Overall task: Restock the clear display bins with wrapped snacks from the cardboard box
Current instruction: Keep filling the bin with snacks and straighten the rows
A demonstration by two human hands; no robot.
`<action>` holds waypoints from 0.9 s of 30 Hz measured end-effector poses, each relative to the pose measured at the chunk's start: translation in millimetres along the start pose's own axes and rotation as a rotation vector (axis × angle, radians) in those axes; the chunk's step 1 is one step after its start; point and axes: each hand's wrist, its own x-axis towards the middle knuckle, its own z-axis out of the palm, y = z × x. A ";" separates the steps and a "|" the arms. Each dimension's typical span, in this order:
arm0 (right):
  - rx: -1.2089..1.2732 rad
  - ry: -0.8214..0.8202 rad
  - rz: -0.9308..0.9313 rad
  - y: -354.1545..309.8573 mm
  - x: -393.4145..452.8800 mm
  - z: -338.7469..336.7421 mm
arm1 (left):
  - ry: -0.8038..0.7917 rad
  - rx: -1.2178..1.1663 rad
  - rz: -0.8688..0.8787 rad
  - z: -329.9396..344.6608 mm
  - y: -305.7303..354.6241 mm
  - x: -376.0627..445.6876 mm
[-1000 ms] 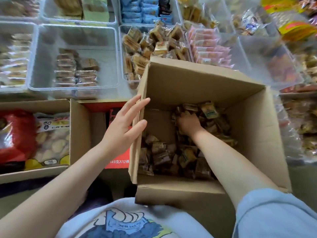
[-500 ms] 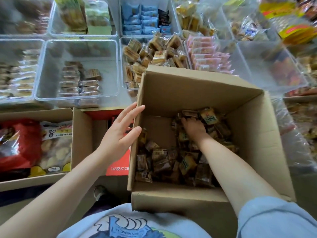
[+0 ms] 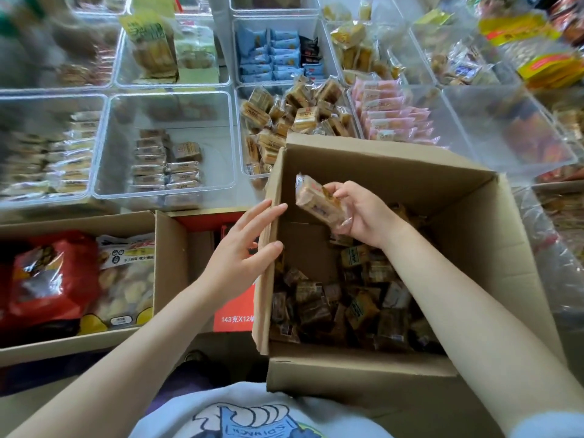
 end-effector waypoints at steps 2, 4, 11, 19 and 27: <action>-0.007 -0.110 -0.045 -14.0 3.0 17.7 | 0.018 -0.023 0.013 -8.8 -1.1 1.6; 0.060 -0.237 -0.081 -27.1 9.9 36.6 | 0.084 -0.025 0.006 -21.2 -8.7 5.0; 0.019 -0.336 -0.157 -55.6 65.4 123.2 | 0.297 0.117 -0.216 -129.9 -82.4 26.3; 0.007 0.032 -0.076 -52.1 185.9 202.9 | 0.292 0.369 -0.293 -241.5 -155.5 67.3; -0.781 0.382 -0.045 -36.6 296.2 202.7 | 0.137 0.820 -0.270 -263.1 -217.6 109.9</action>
